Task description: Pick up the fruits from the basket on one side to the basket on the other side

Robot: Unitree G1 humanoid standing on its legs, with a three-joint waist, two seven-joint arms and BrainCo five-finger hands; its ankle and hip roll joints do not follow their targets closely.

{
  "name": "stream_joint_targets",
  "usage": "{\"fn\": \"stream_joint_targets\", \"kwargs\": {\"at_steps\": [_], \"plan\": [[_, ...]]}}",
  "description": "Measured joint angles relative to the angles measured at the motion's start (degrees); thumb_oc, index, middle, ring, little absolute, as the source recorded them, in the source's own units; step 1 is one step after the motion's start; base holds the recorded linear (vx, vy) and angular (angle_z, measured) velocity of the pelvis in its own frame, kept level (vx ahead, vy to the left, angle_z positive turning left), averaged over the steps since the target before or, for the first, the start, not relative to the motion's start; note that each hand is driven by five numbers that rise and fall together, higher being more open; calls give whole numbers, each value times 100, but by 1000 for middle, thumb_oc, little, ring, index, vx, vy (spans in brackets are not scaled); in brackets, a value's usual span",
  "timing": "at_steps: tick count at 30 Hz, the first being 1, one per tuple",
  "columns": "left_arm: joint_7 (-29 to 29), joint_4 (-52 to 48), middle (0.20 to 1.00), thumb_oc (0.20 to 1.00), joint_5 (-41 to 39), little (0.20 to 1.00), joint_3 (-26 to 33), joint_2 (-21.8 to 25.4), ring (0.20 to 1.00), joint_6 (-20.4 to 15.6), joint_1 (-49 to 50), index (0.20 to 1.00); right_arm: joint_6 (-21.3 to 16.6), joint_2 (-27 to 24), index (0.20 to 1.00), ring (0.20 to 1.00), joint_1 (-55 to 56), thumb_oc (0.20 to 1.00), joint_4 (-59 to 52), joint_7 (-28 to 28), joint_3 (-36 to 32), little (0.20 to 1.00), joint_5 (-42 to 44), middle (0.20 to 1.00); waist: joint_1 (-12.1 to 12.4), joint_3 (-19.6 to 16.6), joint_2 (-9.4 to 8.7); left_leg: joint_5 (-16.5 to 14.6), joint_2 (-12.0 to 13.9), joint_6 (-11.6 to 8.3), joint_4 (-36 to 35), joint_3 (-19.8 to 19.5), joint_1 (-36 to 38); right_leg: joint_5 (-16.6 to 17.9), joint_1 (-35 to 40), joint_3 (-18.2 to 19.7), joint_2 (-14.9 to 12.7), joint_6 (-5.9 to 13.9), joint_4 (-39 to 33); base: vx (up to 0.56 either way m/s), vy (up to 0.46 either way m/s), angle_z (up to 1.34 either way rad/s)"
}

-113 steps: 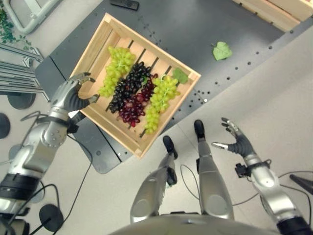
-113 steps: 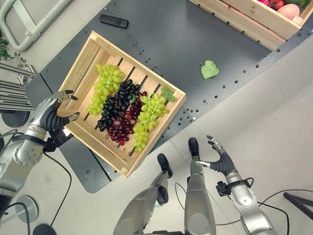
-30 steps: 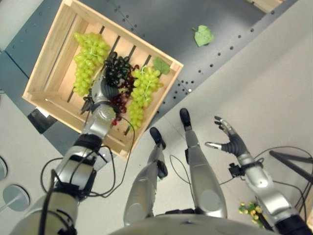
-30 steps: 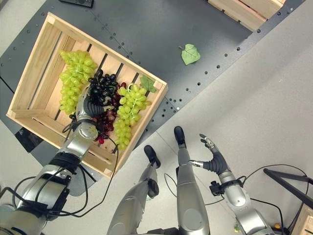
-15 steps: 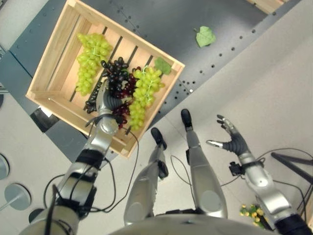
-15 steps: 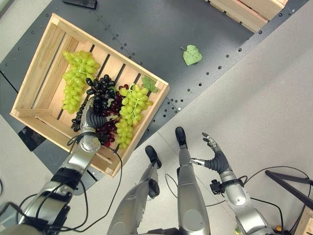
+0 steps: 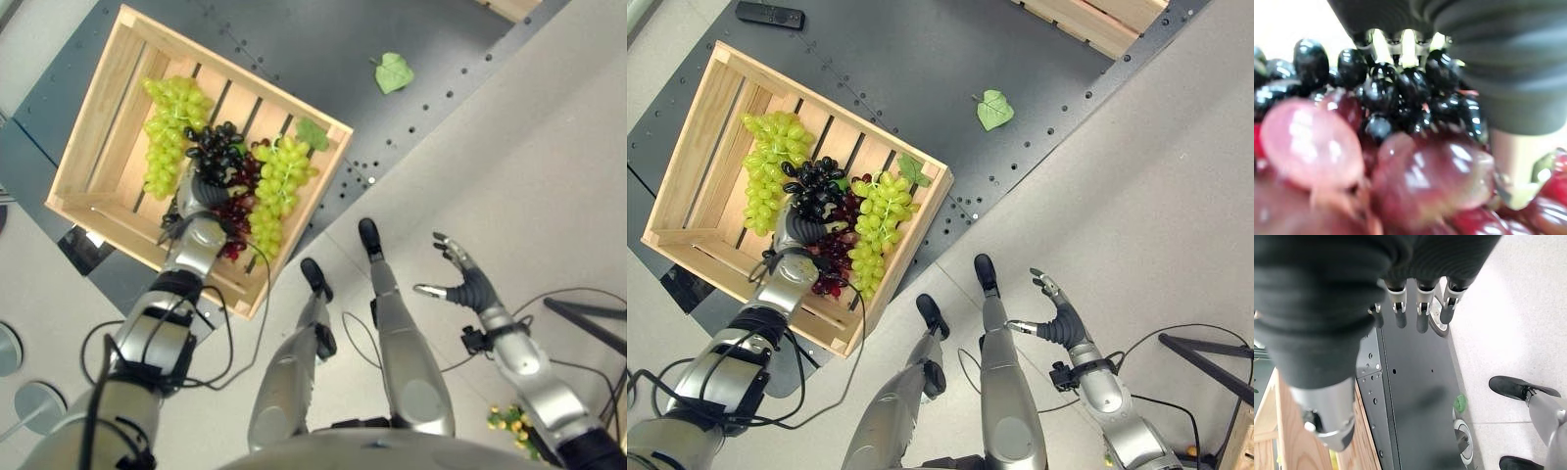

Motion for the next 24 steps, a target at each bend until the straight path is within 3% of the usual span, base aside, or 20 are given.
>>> {"fn": "stream_joint_targets", "kwargs": {"at_steps": [11,19,24], "plan": [[-304,394,1000,1000,121,1000,-217,545,1000,102,-300,1000,-2,16,1000,1000,2,1000,6,132,-16,1000,2,1000,7,-1,2,10,5,-6,2,8,-99,57,-112,0,7,-55,1,0,0,0],[-181,660,1000,1000,1228,1000,-813,623,1000,378,-546,1000,-81,-27,1000,1000,7,1000,-2,165,-14,1000,10,1000,4,0,0,9,11,-8,1,11,-104,62,-120,-1,13,-61,1,0,0,0],[-19,687,1000,1000,1611,1000,-850,499,1000,558,-544,1000,-164,-69,1000,1000,10,1000,-32,157,-22,1000,10,1000,5,1,-2,9,9,-8,1,10,-172,63,-181,0,13,-61,1,0,0,0]]}}
